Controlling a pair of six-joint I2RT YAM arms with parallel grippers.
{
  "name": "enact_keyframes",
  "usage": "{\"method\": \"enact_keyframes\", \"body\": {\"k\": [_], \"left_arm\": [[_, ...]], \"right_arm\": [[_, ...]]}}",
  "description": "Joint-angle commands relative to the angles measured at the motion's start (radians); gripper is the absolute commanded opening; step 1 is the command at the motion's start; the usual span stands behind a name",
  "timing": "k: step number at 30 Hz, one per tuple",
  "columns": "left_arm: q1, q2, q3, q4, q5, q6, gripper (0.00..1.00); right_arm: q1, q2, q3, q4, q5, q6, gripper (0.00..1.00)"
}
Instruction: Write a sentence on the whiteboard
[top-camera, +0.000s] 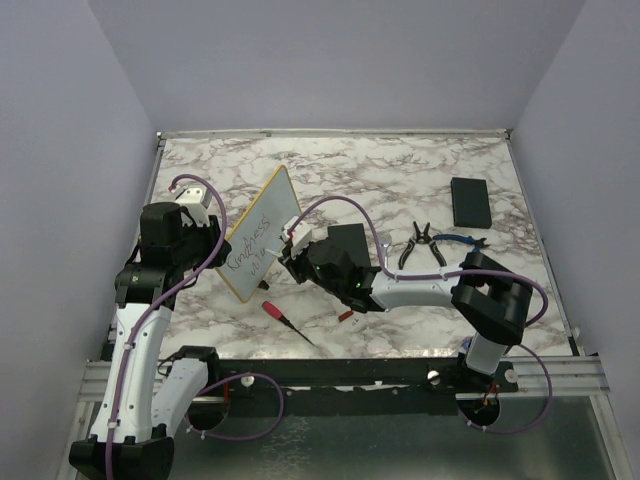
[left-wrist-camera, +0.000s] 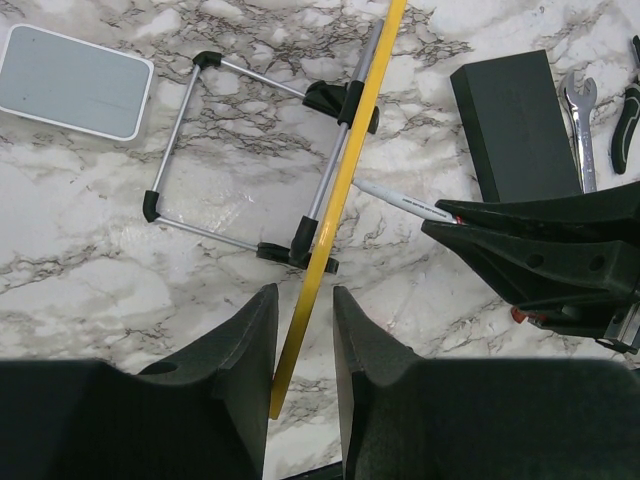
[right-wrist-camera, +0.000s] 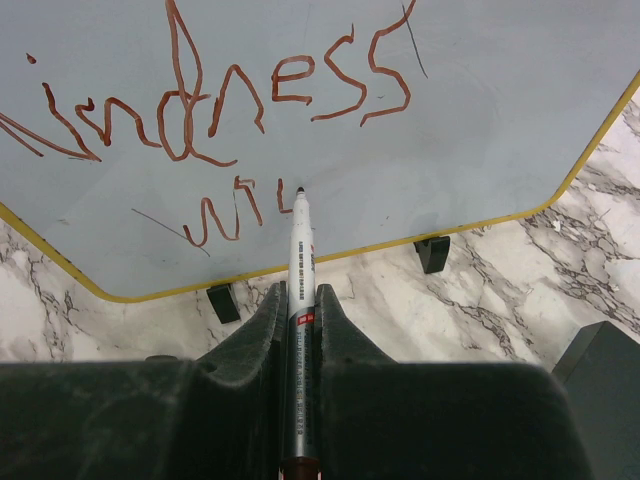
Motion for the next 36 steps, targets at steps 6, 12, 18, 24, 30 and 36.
{"method": "enact_keyframes", "body": {"k": [6,12,18,24,30,36], "left_arm": [[-0.008,-0.007,-0.013,-0.023,0.044,0.012,0.29],[-0.008,-0.009,-0.012,-0.024,0.046,0.015,0.28],[-0.007,-0.008,-0.013,-0.022,0.049,0.016,0.28],[-0.007,-0.009,-0.012,-0.023,0.049,0.016,0.27],[-0.008,-0.010,-0.012,-0.023,0.052,0.017,0.27],[-0.007,-0.010,-0.012,-0.024,0.054,0.018,0.26]], "right_arm": [[-0.007,0.014,0.028,0.019,0.001,-0.005,0.01],[-0.008,0.026,0.018,0.010,-0.012,0.010,0.01],[-0.008,0.033,0.006,0.002,-0.026,0.024,0.01],[-0.008,0.038,-0.004,-0.003,-0.034,0.032,0.01],[-0.008,0.052,0.005,-0.009,-0.035,0.032,0.01],[-0.008,0.060,0.010,-0.017,-0.019,0.035,0.01]]}}
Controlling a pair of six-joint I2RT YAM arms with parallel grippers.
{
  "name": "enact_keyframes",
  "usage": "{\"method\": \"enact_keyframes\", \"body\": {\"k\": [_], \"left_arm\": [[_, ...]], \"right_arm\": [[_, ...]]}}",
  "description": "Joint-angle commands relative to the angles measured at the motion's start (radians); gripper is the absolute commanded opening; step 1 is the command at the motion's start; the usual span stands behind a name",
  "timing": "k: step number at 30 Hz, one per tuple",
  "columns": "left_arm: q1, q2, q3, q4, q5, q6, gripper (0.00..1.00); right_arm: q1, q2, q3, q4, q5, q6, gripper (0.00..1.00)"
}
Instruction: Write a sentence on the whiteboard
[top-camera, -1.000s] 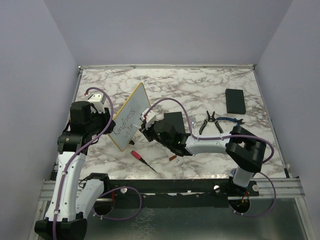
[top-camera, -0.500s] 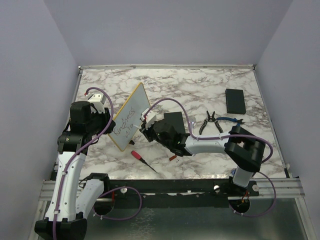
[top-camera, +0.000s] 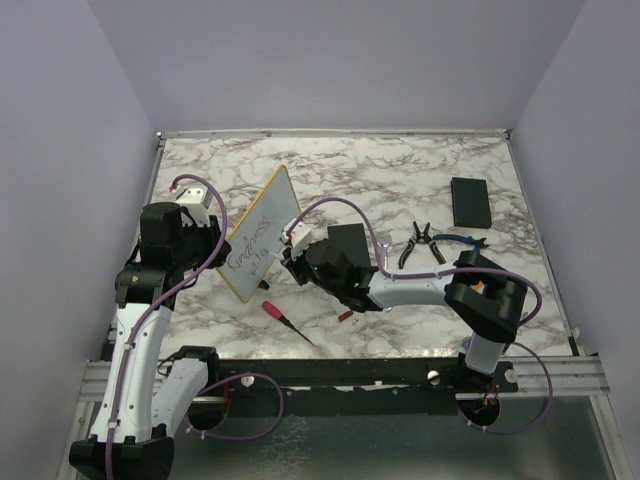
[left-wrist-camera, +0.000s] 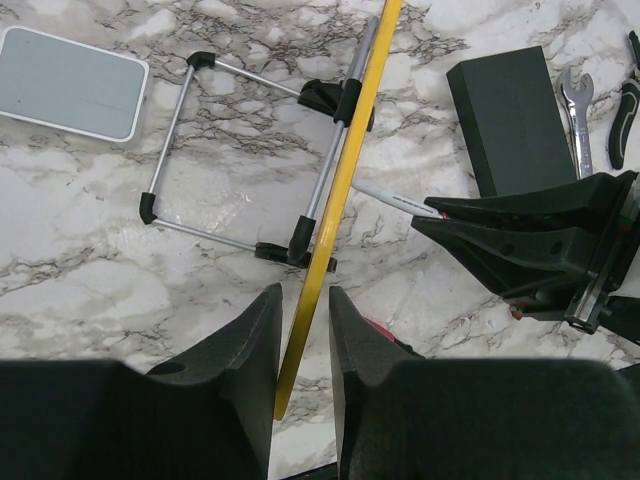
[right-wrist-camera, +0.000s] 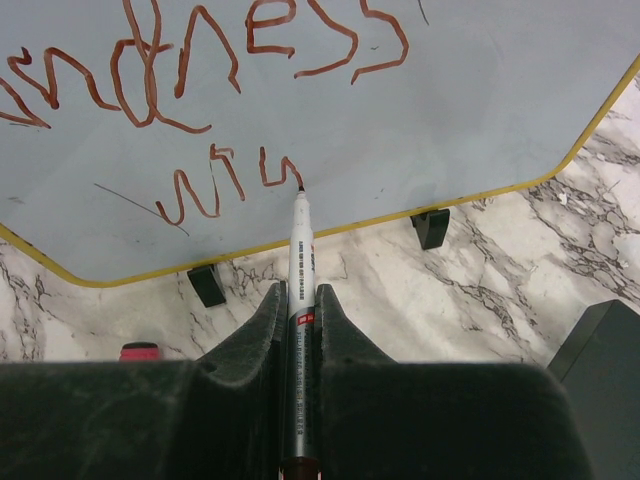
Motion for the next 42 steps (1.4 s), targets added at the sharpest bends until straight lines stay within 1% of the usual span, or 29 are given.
{"method": "enact_keyframes", "body": {"k": [1,17,20,24,26,42], "left_arm": [[-0.007,-0.011,-0.011,-0.023,0.046,0.012,0.26],[-0.008,-0.013,-0.011,-0.025,0.048,0.016,0.24],[-0.007,-0.014,-0.011,-0.026,0.048,0.016,0.24],[-0.007,-0.016,-0.011,-0.026,0.048,0.016,0.24],[-0.007,-0.016,-0.013,-0.026,0.048,0.016,0.24],[-0.008,-0.016,-0.013,-0.025,0.052,0.017,0.22]], "right_arm": [[-0.002,0.030,0.010,0.000,-0.006,0.017,0.01],[-0.009,-0.004,0.015,0.015,0.030,0.010,0.01],[-0.010,-0.036,-0.010,0.034,0.019,0.008,0.01],[-0.009,-0.117,-0.070,0.062,0.004,0.006,0.01],[-0.009,-0.137,-0.073,0.041,0.016,0.014,0.01],[-0.021,-0.109,-0.026,0.061,-0.013,-0.004,0.01]]}}
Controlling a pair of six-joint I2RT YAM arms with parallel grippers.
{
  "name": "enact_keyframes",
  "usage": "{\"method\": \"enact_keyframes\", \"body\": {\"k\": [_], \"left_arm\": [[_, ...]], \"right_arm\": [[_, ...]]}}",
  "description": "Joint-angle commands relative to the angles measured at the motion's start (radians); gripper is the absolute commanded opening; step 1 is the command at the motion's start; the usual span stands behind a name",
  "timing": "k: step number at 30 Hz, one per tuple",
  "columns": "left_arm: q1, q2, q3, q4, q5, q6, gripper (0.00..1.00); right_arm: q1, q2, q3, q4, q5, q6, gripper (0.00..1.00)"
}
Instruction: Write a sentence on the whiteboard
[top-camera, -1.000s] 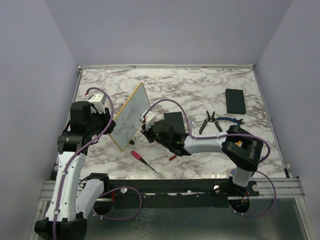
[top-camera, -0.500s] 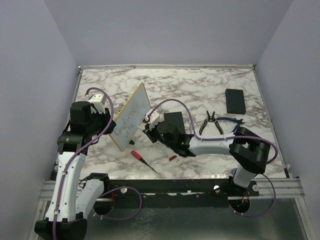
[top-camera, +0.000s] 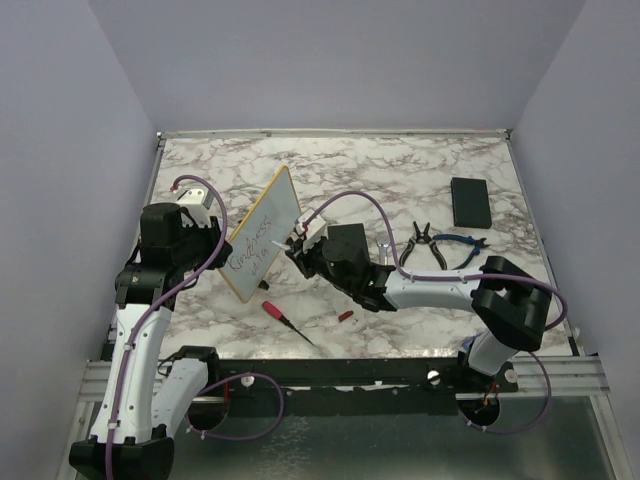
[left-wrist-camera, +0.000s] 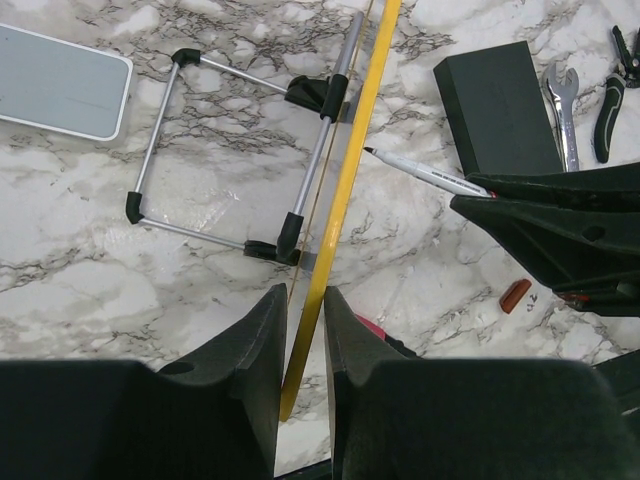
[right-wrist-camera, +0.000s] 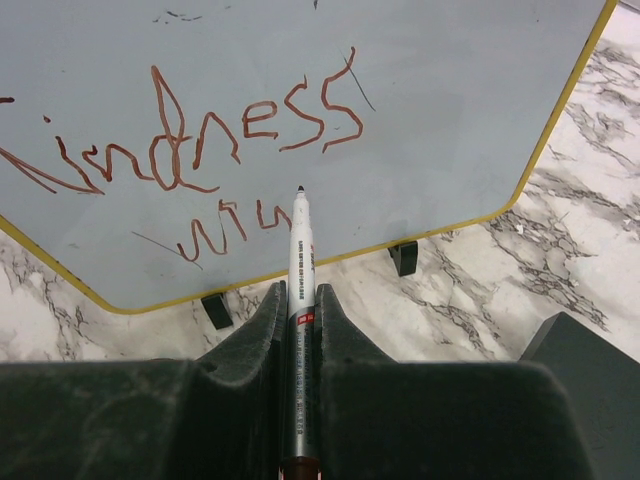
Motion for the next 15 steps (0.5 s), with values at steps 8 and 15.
{"method": "enact_keyframes", "body": {"k": [8,15], "left_arm": [[-0.008,-0.011,-0.011,-0.022,0.028,0.015,0.21],[-0.009,-0.009,-0.012,-0.023,0.031,0.014,0.19]], "right_arm": [[-0.004,0.059,0.062,0.029,-0.059,-0.011,0.01],[-0.002,0.090,0.075,0.033,-0.059,-0.018,0.00]]}}
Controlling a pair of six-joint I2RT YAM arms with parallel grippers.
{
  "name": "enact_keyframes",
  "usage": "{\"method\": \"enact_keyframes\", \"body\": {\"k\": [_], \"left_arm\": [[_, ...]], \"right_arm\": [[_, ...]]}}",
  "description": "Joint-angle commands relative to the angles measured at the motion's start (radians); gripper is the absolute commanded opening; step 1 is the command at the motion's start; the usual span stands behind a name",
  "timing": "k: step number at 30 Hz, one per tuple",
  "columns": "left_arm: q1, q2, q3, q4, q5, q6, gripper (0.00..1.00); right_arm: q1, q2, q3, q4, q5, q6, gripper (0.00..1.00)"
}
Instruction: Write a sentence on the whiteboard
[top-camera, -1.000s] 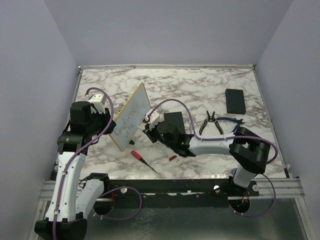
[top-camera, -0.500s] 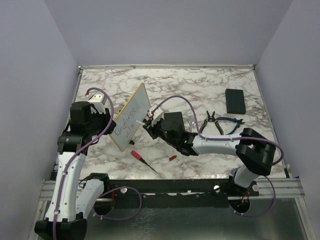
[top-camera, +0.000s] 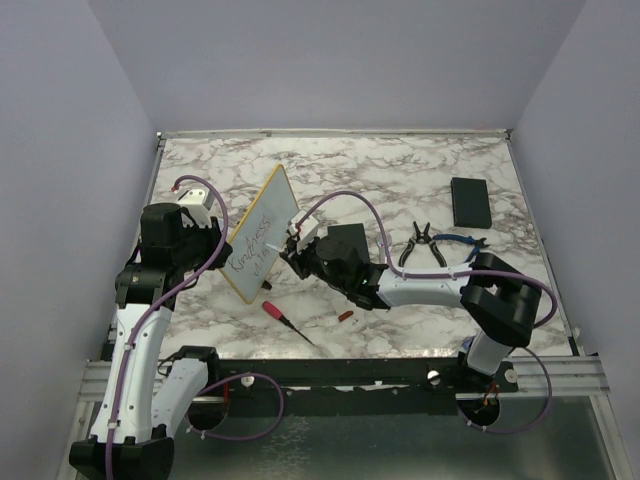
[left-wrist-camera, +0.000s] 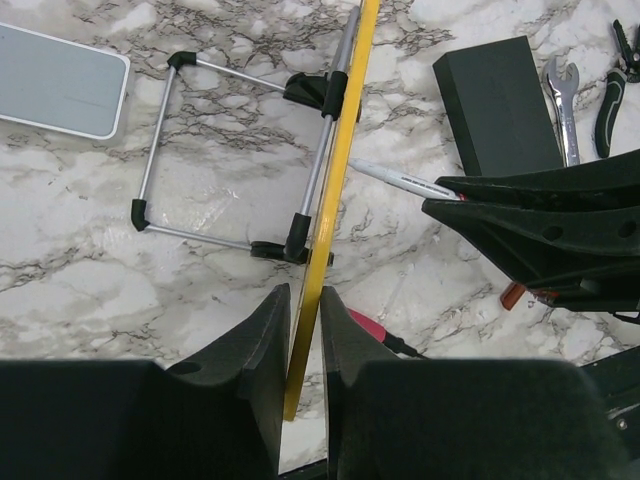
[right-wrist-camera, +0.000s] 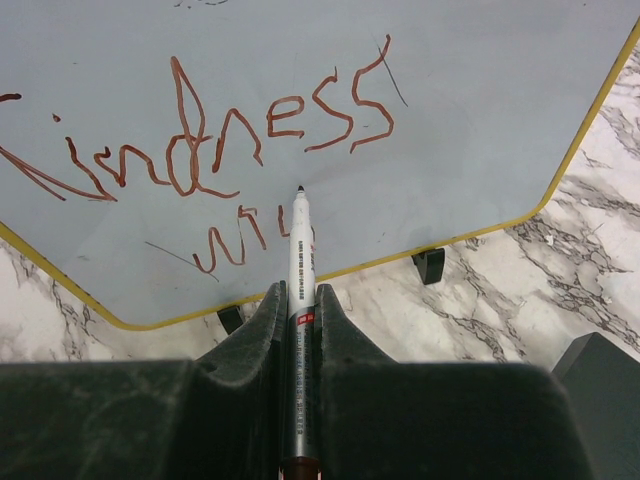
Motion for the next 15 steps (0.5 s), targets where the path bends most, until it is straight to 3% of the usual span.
{"method": "enact_keyframes", "body": {"k": [1,15], "left_arm": [[-0.009,-0.010,-0.011,-0.019,0.024,0.008,0.19],[-0.009,-0.008,-0.011,-0.020,0.029,0.011,0.18]], "right_arm": [[-0.002,0.038,0.037,0.025,-0.015,-0.013,0.00],[-0.002,0.069,0.010,0.015,-0.005,-0.006,0.01]]}}
